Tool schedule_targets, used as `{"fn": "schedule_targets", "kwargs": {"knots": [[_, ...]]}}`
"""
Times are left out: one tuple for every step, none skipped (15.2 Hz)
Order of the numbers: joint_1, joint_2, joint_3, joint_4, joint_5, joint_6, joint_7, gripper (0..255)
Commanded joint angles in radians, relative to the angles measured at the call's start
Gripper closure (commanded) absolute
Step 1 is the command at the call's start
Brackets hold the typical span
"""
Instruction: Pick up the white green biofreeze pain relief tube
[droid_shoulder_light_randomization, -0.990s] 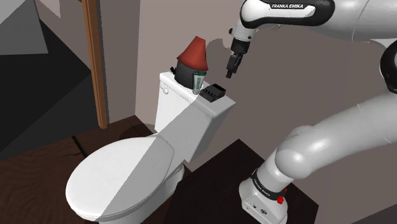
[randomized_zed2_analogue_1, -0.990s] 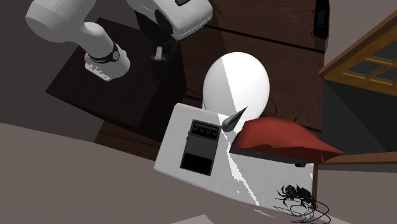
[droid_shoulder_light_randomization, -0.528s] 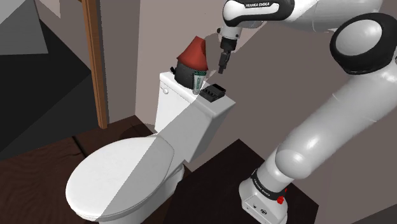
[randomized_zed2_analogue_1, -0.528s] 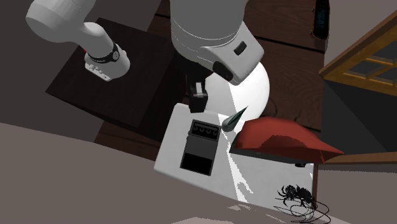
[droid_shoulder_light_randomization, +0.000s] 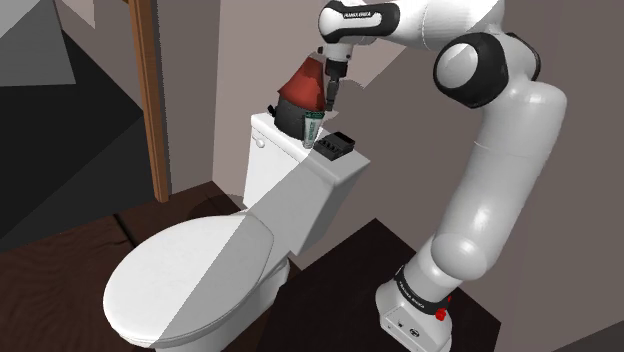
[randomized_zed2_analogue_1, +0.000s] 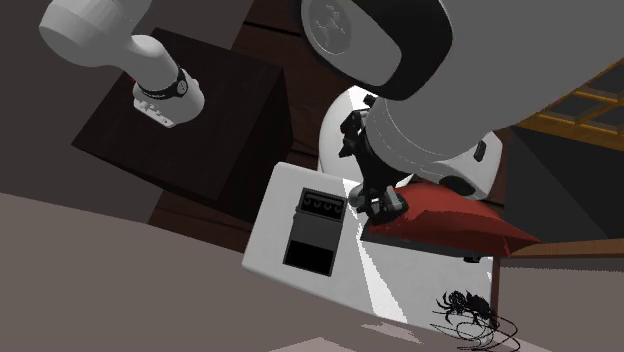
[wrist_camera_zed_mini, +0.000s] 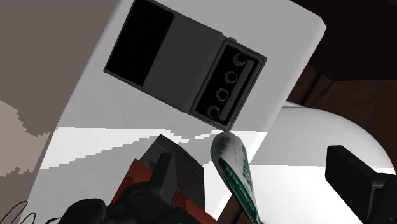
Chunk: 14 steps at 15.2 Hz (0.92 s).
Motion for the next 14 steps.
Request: {"fn": "schedule_targets", "kwargs": {"knots": [[-0.010,0.060,0.004,0.069,0.011,-0.014,-0.030,0],[-0.010,0.060,0.004,0.057,0.011,-0.001,-0.029,0],[-0.010,0.061,0.004,0.045,0.012,0.012,-0.028,0],[-0.009,0.062,0.005,0.033,0.012,0.025,-0.027,0],[-0.009,0.064,0.005,0.021,0.012,0.037,-0.026,0],[-0.009,0.065,0.005,0.010,0.012,0.050,-0.026,0],[-0.009,0.067,0.006,-0.001,0.013,0.063,-0.025,0],[-0.009,0.070,0.006,-0.018,0.014,0.083,-0.024,0],[-0.009,0.070,0.006,-0.018,0.014,0.083,-0.024,0],[-0.009,0.070,0.006,-0.018,0.014,0.083,-0.024,0],[-0.007,0.073,0.007,-0.015,0.014,0.081,-0.022,255],[-0.007,0.073,0.007,-0.013,0.015,0.080,-0.022,255],[-0.008,0.071,0.007,-0.015,0.014,0.080,-0.022,255],[-0.008,0.069,0.006,-0.017,0.014,0.080,-0.023,255]]}}
